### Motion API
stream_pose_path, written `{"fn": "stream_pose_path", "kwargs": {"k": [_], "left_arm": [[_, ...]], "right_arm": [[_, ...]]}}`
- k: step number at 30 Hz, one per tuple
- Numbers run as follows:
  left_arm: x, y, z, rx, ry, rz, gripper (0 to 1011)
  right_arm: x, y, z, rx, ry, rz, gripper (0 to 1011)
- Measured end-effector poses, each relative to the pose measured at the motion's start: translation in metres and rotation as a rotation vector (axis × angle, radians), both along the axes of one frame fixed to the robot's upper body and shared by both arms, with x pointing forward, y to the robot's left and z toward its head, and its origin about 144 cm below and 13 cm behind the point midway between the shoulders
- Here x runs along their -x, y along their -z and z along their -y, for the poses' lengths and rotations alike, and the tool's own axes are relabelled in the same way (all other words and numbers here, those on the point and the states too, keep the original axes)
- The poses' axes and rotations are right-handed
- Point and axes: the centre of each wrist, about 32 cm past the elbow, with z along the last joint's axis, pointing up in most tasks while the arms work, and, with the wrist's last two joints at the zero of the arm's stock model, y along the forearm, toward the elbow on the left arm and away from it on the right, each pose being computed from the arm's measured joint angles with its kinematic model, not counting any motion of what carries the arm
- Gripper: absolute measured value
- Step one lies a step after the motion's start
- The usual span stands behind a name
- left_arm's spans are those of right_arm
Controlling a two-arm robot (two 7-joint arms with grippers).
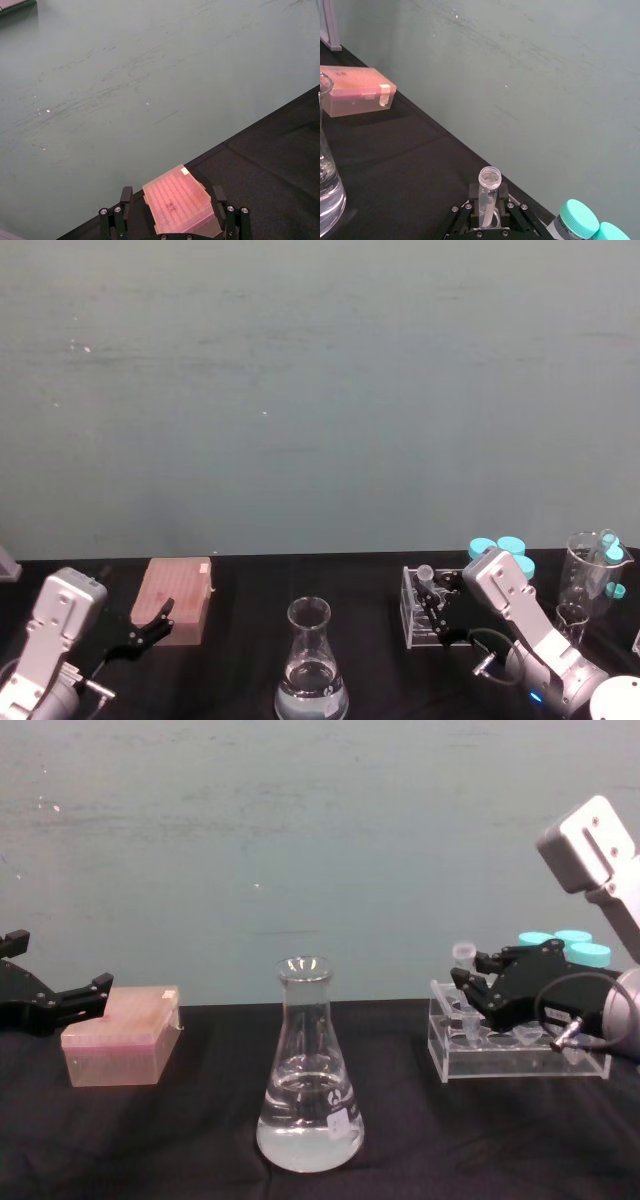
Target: Pour the liquid from the test tube into the beaker using one hand.
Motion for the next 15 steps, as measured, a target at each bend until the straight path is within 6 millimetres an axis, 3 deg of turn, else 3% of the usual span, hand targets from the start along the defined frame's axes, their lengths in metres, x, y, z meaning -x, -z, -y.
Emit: {"fn": "stream_pose_path", "kwargs": {"k": [15], "left_arm": [[0.0000, 0.0000, 0.0000, 0.000, 0.000, 0.000, 1000]], "right_arm": [[-0.0030, -0.0034, -0.0008, -0.039, 0.005, 0.032, 222]]}}
